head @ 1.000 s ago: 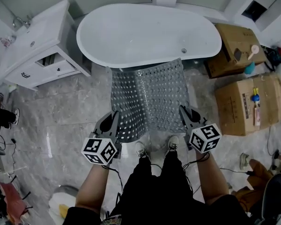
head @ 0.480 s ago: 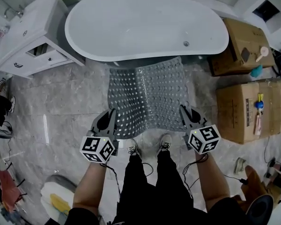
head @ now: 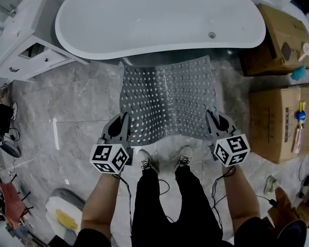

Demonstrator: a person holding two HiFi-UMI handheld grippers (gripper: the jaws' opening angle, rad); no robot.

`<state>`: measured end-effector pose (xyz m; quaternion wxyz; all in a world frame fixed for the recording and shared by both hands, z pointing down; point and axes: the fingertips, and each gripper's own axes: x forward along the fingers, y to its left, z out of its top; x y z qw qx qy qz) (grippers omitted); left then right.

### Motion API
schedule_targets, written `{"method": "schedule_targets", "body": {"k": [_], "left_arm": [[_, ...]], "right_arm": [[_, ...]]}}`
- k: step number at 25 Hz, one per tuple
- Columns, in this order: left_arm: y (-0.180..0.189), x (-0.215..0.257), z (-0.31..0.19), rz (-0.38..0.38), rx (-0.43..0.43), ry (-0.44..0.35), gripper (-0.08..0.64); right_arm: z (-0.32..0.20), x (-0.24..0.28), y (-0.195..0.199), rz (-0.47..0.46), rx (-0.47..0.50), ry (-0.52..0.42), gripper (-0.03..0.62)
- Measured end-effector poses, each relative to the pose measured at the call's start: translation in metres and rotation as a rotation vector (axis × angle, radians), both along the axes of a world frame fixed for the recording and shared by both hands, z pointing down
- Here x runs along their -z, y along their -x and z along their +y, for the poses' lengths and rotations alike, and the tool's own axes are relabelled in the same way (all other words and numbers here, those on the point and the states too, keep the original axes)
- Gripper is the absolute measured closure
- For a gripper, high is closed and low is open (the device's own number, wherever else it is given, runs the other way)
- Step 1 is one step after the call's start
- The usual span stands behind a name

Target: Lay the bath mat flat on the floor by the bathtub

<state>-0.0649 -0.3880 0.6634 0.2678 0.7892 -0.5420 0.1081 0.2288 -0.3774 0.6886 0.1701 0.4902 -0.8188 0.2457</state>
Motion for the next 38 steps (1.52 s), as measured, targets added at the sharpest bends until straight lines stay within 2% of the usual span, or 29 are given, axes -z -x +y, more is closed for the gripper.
{"method": "schedule_targets", "body": {"k": [6, 15, 25, 32, 38], "left_arm": [[0.002, -0.09, -0.013, -0.041, -0.008, 0.005, 0.528], [0.027, -0.231, -0.032, -0.106, -0.052, -0.016, 0.526], [0.051, -0.384, -0.053, -0.13, -0.049, -0.013, 0.526], [0.062, -0.467, -0.064, -0.17, -0.062, 0.011, 0.526], [0.078, -0.504, -0.073, -0.193, -0.044, 0.01, 0.525]], "right_arm": [[-0.014, -0.083, -0.004, 0.028, -0.005, -0.009, 0.561], [-0.03, -0.227, 0.002, 0.052, -0.001, -0.003, 0.561], [-0.058, -0.382, 0.005, 0.065, 0.004, 0.011, 0.561], [-0.069, -0.468, 0.009, 0.113, 0.053, 0.042, 0.561], [-0.077, -0.516, -0.002, 0.142, 0.032, 0.09, 0.561]]}}
